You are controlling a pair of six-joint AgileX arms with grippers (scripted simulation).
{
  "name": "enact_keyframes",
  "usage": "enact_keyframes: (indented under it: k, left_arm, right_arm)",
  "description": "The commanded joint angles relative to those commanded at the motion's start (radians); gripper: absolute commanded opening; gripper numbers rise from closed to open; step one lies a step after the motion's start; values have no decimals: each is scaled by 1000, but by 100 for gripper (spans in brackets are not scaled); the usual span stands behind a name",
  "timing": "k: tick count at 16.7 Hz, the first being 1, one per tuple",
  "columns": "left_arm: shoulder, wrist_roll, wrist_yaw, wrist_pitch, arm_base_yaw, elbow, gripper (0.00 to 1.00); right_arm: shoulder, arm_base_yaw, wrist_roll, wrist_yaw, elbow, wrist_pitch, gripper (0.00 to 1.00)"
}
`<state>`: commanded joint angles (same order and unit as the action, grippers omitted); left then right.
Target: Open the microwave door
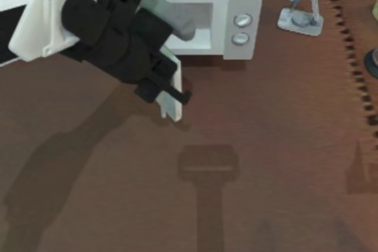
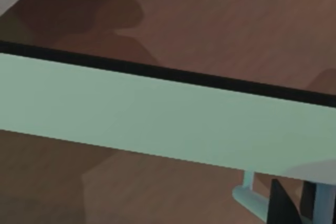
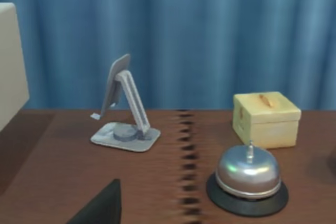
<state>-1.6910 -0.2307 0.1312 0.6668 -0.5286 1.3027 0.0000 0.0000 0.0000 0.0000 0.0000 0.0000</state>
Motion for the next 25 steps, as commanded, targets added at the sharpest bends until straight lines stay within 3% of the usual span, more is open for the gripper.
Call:
enact_keyframes:
  k: [4, 11, 25]
  left_arm:
    - [1, -12, 13, 3, 2, -6, 0]
    - [41, -169, 91, 30, 68, -43, 0]
    - [43, -172, 93, 30, 70, -43, 0]
  right_arm:
    - [0, 0, 0, 0, 0, 0, 100]
    - [0, 0, 0, 0, 0, 0, 100]
    - [0, 0, 0, 0, 0, 0, 100]
